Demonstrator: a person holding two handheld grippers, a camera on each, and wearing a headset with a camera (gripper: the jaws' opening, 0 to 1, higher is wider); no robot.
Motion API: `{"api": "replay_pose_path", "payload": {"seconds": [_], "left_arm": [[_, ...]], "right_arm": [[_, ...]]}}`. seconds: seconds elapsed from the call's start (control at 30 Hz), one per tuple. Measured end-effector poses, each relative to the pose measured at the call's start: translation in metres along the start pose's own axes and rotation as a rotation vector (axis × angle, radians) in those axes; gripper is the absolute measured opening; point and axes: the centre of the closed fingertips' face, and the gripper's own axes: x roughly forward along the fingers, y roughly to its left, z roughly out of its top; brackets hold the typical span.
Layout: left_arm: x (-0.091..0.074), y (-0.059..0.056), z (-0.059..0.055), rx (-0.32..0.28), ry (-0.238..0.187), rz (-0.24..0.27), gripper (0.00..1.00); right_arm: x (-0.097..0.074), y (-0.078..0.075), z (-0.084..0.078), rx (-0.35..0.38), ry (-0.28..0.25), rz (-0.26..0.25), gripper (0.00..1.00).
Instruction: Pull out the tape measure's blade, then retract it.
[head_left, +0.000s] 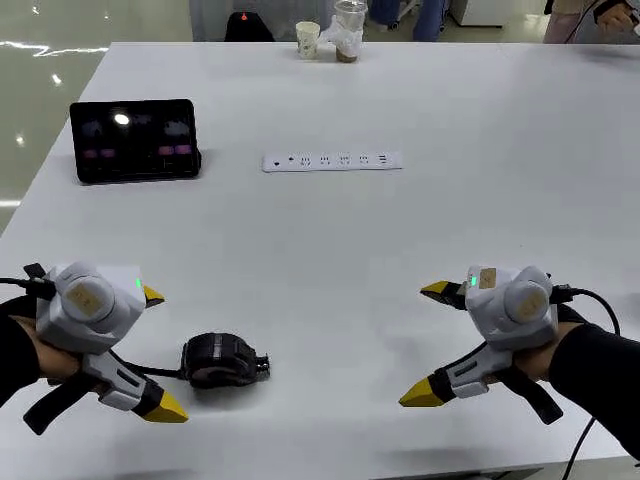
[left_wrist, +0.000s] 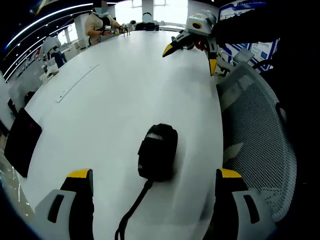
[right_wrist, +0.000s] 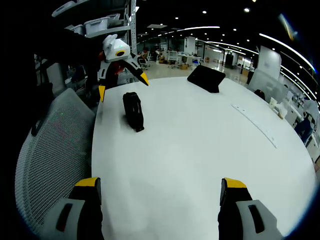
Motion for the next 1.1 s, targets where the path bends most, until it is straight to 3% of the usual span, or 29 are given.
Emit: {"api": "replay_pose_path", "payload": {"seconds": [0.7,0.97,1.1], "left_arm": [[0.030,0.001,0.022,0.065,0.016,-0.040,0.93],[0.036,0.003,0.023,0.080,0.024,-0.039,0.85],[0.040,0.008,0.023,0.113,0.028,-0.019,0.73]], "right_arm": [[0.054,0.009,0.036,-0.066,0.008,0.073,0.99],[0.072,0.015,0.050,-0.091,0.011,0.097,0.99],[0.085,0.020,0.056,-0.102,0.016,0.113,0.99]]}}
